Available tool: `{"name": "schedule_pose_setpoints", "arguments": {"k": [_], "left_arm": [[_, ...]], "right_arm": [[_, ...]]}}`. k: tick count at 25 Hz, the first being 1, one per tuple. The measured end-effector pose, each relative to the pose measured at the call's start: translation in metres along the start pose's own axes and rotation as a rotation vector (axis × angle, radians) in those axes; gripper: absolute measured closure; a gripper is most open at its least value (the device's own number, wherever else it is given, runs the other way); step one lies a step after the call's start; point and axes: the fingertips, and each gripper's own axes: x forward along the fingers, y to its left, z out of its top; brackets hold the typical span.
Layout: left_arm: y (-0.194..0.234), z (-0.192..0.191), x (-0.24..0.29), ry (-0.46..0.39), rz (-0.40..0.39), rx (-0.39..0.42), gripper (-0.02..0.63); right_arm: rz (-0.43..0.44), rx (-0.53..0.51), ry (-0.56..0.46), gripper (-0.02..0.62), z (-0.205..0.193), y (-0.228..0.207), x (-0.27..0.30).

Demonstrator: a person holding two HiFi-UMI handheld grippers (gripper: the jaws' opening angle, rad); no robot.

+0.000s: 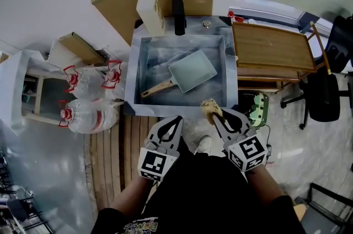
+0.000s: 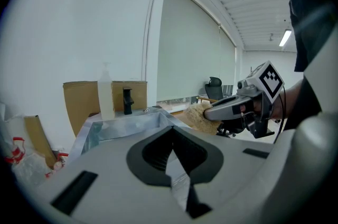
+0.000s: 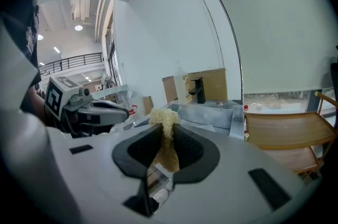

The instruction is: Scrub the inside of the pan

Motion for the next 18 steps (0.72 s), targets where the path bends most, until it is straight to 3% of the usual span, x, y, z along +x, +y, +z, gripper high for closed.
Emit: {"name": "schedule_pose_setpoints", "arguments": {"k": [18], "left_arm": [[-0.0021,0.0021,0.0063,0.013,0.010,0.004,0.598]], "right_arm": [[0.038,0.006,-0.005,0.517,0.0016,-0.0007,0.0040]]}}
